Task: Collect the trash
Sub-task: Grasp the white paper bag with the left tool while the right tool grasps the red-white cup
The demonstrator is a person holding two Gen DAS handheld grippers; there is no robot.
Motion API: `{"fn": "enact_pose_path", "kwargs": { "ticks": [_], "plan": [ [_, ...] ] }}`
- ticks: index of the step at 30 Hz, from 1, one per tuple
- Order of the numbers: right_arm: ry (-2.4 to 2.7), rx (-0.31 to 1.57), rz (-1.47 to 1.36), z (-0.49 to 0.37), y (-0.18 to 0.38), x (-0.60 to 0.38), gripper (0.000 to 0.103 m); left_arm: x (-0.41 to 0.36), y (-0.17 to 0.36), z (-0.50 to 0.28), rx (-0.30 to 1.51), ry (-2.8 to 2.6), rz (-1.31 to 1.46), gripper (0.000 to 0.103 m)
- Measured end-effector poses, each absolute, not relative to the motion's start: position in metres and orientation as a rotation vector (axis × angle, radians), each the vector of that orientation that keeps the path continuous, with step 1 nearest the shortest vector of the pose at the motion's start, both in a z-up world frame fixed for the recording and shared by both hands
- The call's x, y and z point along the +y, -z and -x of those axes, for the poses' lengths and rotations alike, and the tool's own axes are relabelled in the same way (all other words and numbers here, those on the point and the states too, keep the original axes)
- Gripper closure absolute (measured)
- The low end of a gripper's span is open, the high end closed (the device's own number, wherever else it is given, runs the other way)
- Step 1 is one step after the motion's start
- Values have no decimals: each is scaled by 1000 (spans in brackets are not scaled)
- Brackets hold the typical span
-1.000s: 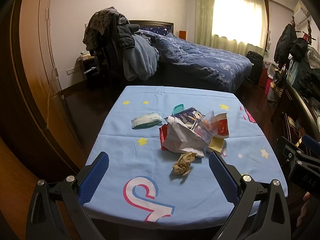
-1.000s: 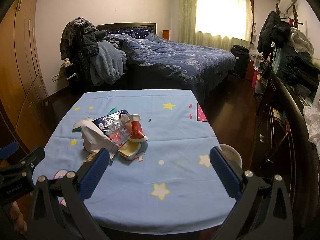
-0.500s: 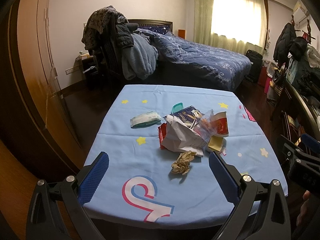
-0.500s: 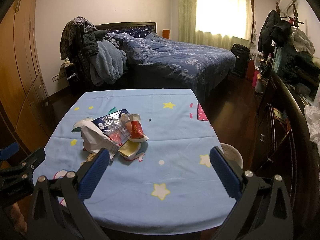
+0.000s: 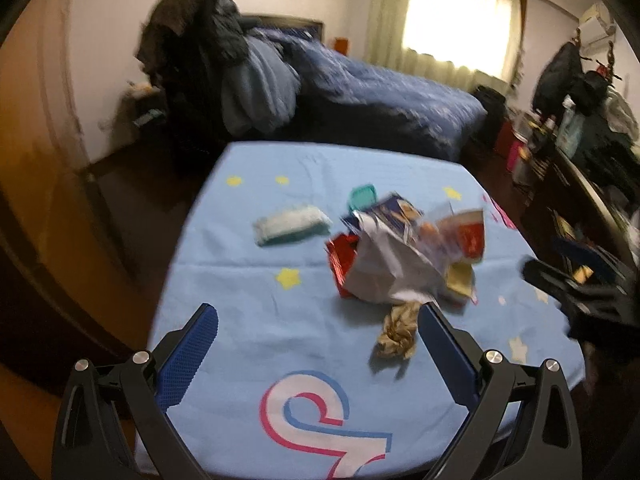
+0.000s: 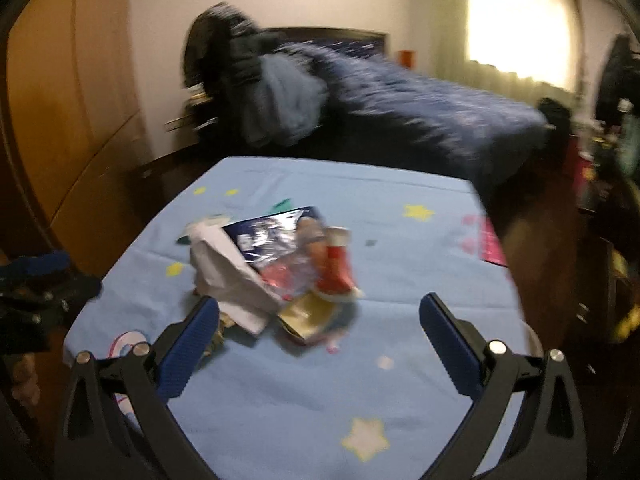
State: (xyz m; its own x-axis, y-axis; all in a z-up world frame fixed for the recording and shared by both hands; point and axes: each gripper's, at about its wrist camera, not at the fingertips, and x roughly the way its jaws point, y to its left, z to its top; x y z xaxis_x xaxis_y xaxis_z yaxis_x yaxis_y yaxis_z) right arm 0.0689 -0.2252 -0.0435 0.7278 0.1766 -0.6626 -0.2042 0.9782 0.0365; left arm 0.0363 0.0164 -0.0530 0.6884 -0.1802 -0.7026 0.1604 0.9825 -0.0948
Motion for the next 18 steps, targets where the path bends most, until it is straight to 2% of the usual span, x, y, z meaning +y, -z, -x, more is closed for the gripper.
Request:
{"fn": "enact_pose_path", "kwargs": {
  "ticks": [3, 5, 7, 10, 15, 18],
  "plan": [
    [-198, 749, 81, -97, 57, -223, 3, 15, 57, -48, 814, 250, 44, 4],
    [-198, 766, 73, -112, 64, -228, 11, 15, 56, -60, 818, 263, 39, 7],
    [-193, 780, 72, -121, 69, -230, 18, 17, 54, -73, 832, 284, 52, 15],
    [-205, 803, 74, -132, 80, -234, 23, 11, 55, -93, 861, 325, 68, 22],
    [-222, 837, 71, -143, 94, -237, 47, -10, 63, -125, 918, 403, 61, 33],
    [-245, 841, 51, -143, 95, -239, 71, -23, 68, -140, 956, 442, 64, 37]
  ]
}}
